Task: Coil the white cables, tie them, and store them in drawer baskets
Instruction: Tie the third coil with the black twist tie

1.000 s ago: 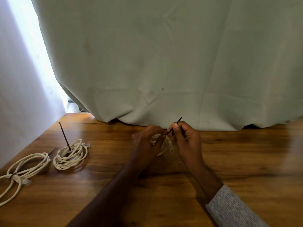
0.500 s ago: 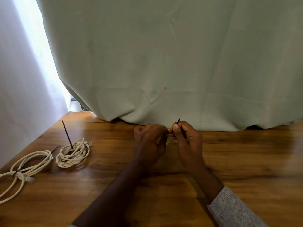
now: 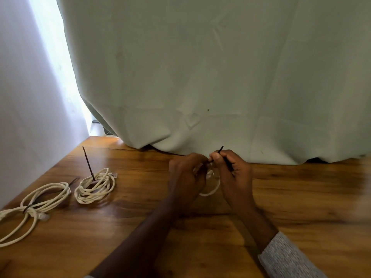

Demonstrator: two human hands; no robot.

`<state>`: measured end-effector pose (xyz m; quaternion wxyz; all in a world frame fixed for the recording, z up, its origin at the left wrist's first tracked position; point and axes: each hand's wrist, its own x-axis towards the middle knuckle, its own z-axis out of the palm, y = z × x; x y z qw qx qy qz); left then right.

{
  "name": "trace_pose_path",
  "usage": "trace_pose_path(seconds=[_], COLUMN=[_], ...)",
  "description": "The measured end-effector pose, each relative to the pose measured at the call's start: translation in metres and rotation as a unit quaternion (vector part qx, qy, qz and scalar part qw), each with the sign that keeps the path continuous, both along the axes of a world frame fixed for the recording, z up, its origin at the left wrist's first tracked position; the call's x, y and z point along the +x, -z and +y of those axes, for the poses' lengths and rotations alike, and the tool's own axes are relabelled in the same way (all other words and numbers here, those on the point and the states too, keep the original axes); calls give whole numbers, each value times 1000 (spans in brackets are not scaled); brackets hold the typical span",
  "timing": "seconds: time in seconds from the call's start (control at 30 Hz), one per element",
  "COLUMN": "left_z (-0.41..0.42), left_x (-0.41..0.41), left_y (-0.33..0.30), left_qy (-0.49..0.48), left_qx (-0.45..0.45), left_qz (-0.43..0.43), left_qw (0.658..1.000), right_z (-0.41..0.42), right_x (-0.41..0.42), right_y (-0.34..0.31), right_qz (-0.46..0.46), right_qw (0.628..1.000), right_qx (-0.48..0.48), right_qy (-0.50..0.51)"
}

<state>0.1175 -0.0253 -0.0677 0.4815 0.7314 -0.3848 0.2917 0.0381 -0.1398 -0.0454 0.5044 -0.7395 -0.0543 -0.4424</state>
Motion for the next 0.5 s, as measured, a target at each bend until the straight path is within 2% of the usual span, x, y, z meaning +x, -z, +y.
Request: trace_pose_path(seconds=[0.07, 0.13, 0.2, 0.27, 0.33, 0.4, 0.5], left_z=[4, 11, 21, 32, 43, 56, 80], left_x=[1, 6, 12, 12, 10, 7, 6], left_y=[-4, -6, -8, -11, -12, -8, 1], left_qy=[3, -20, -9, 13, 18, 3, -52], left_qx=[-53, -86, -129, -174, -175, -152, -143], left_qz=[66, 178, 301, 378, 408, 414, 402], left_qw=[996, 980, 945, 909, 896, 898, 903], right_z=[-1, -5, -7, -6, 1, 11, 31], right_x=[2, 5, 7, 9, 8, 9, 16], right_y=[1, 8, 15, 21, 22, 22, 24], right_qz=[16, 58, 113, 163, 202, 221, 242], right_qw=[1000, 998, 993, 986, 979, 972, 968], right_qx=[5, 4, 15, 27, 27, 27, 7], right_qy=[6, 32, 42, 14, -32, -72, -70])
